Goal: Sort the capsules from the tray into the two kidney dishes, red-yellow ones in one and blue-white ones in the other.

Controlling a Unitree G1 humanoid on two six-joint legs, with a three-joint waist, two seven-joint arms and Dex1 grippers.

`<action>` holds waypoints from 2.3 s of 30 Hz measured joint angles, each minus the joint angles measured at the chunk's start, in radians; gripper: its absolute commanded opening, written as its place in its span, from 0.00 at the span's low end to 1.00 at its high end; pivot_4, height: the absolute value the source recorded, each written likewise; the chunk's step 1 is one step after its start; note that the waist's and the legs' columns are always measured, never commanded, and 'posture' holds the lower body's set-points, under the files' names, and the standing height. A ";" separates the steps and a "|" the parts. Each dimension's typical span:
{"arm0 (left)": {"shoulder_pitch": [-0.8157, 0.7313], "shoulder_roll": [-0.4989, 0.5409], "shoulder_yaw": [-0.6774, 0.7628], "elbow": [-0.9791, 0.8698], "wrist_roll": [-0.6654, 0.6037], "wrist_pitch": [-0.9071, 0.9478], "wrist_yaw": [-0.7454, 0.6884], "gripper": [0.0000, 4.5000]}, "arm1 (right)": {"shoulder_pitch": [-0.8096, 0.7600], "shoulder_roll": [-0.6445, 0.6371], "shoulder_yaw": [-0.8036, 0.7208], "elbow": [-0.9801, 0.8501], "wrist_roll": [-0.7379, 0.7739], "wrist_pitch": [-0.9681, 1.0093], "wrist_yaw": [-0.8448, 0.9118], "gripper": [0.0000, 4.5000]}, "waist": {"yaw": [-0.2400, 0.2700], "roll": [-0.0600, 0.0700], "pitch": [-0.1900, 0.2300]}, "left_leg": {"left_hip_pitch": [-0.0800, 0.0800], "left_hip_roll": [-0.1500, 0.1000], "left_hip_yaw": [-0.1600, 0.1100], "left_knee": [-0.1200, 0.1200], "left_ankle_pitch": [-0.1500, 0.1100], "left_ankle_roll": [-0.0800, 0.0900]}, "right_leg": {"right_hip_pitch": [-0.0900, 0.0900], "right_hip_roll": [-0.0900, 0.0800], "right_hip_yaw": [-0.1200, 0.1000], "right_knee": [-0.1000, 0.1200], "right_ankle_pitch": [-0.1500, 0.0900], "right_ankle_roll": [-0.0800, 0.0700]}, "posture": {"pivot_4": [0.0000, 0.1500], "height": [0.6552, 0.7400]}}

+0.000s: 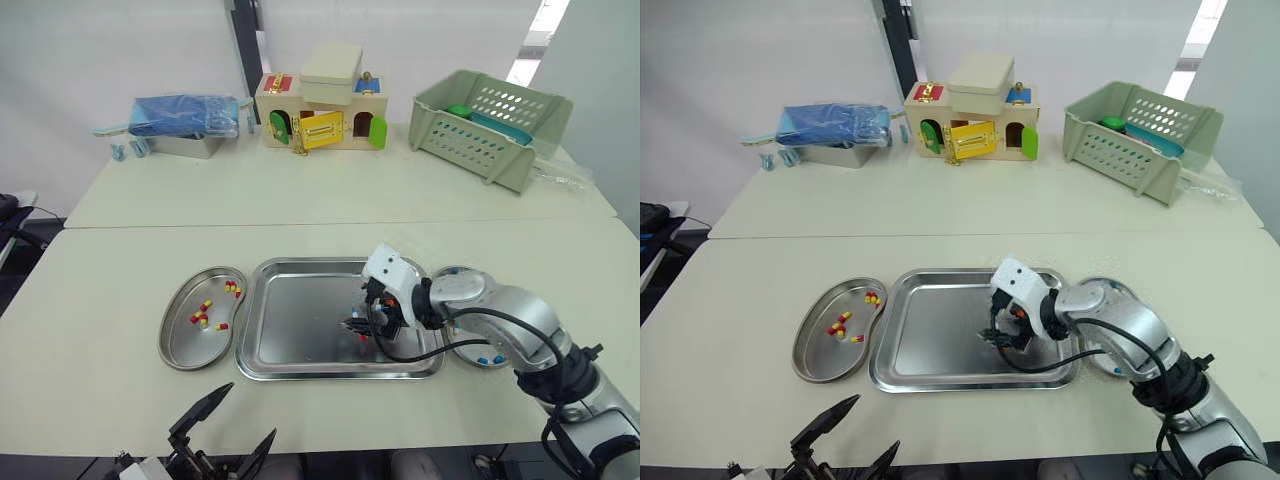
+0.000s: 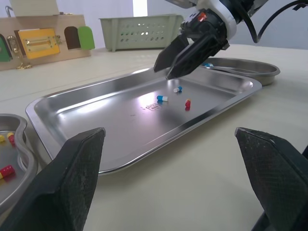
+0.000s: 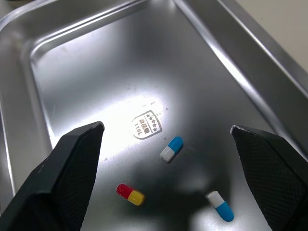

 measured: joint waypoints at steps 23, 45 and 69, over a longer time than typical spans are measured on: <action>0.008 0.054 -0.063 0.060 -0.033 -0.082 0.063 1.00 | 0.002 0.043 0.135 0.069 -0.206 -0.093 -0.025 0.14 | -0.017 0.000 -0.001 | 0.002 0.001 -0.004 0.002 0.000 0.000 | 0.000 0.002 -0.002 0.007 0.000 -0.001 | 1.00 1.00; -0.061 0.177 -0.095 0.094 -0.042 -0.091 0.004 1.00 | 0.269 -0.194 -0.151 -0.043 -0.136 -0.414 0.218 0.02 | 0.024 -0.002 -0.002 | 0.002 0.001 -0.007 0.002 0.000 0.000 | 0.003 0.003 -0.006 0.006 -0.001 -0.001 | 1.00 1.00; -0.204 0.314 -0.141 0.115 -0.176 -0.017 -0.252 1.00 | 0.761 -0.418 -0.688 -0.003 -0.075 -0.607 0.382 0.38 | 0.033 -0.001 -0.002 | 0.010 0.003 -0.006 0.001 0.000 0.000 | 0.011 0.005 -0.004 0.006 -0.001 -0.002 | 1.00 1.00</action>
